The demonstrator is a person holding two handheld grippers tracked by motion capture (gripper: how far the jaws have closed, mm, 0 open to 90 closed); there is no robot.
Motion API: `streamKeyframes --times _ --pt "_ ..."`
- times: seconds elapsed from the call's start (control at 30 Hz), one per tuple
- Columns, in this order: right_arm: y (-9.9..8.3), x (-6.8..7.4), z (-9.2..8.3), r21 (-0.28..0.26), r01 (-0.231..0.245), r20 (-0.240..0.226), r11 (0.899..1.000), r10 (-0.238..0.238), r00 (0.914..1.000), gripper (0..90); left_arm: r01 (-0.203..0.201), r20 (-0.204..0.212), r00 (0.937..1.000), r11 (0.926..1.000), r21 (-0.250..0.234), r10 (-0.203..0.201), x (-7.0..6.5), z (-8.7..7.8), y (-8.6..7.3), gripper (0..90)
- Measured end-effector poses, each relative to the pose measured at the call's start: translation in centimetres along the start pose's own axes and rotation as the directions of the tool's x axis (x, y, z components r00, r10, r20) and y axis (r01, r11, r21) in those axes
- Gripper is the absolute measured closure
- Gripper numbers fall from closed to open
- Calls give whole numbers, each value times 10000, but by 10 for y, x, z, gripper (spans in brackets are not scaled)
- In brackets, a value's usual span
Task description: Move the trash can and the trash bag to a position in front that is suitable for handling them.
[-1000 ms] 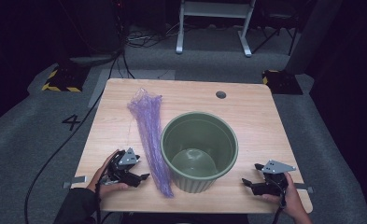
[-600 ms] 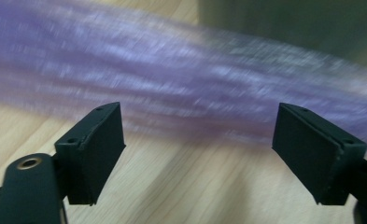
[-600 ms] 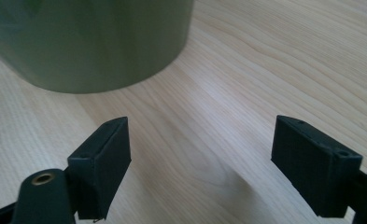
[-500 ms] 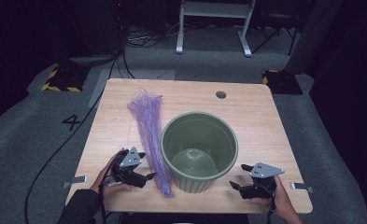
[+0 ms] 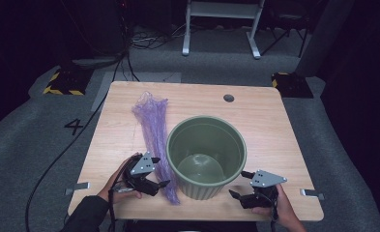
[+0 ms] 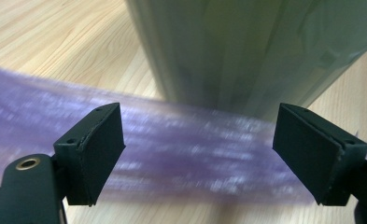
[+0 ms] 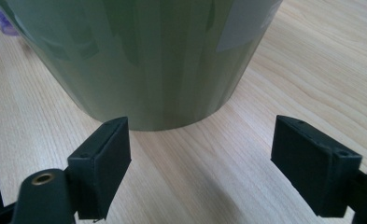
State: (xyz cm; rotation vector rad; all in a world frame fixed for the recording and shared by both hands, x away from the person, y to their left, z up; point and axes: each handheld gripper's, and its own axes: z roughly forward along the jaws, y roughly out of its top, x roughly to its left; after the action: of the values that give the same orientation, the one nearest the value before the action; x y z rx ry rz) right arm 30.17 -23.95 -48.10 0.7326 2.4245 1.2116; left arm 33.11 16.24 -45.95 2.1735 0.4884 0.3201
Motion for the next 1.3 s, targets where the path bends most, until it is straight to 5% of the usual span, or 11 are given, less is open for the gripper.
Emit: streamKeyframes --times 0.57,0.77,1.3 --pt "11 13 14 -203 233 -54 9995 -234 9997 191 -390 251 9990 9988 310 382 -4 31 20 153" --pt "15 7 18 -307 55 340 9995 -44 9994 197 -516 -223 9984 9977 444 527 1 38 28 154" --pt "29 -15 34 -784 -69 1197 9969 162 9927 287 -238 -472 9985 9976 645 269 24 63 44 154"
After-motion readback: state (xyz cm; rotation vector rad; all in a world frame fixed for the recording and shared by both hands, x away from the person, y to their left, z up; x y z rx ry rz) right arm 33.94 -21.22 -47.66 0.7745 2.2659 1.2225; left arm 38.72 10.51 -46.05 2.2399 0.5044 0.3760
